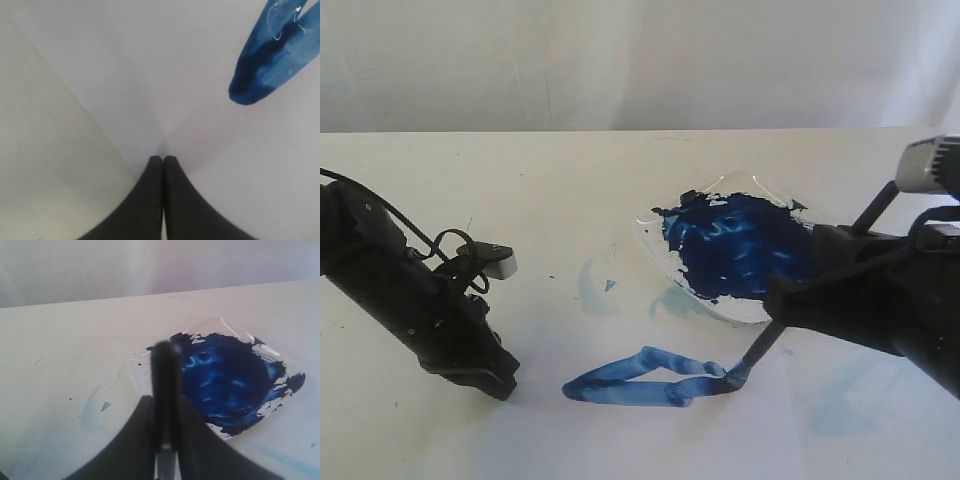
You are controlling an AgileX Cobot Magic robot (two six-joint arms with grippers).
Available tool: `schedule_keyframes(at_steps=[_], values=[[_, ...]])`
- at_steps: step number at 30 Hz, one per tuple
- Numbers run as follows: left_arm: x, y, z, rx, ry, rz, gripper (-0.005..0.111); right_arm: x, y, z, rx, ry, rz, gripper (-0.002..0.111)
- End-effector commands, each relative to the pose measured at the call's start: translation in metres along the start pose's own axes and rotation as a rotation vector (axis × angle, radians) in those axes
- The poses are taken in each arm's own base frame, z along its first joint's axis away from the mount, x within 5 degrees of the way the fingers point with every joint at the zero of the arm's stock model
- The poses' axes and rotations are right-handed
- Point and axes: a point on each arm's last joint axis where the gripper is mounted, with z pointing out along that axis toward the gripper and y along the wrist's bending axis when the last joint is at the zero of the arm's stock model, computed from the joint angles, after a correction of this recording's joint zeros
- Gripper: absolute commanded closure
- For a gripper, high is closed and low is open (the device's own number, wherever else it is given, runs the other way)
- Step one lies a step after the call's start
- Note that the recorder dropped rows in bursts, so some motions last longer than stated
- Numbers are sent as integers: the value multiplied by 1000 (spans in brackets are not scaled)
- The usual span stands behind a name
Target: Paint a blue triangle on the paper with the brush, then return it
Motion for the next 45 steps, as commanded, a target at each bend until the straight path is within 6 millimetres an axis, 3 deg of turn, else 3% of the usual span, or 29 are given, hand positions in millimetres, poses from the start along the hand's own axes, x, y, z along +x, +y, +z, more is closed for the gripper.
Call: schedule_keyframes(at_steps=[1,9,15,21,29,45], values=[[3,-2,3,21,16,-10,107,-3,-9,-6,33,-10,-13,108],[3,-2,3,21,16,-10,107,-6,-11,-9,19,-25,3,108],[3,-2,3,21,16,-10,107,-11,4,-9,-143,-81,22,108],[3,-2,3,21,16,-10,107,-3,15,-1,-174,-50,26,108],[3,-2,3,21,16,-10,107,3,19,4,-169,-15,26,108],[3,-2,3,21,16,-10,107,6,5,5,-13,19,-10,108]])
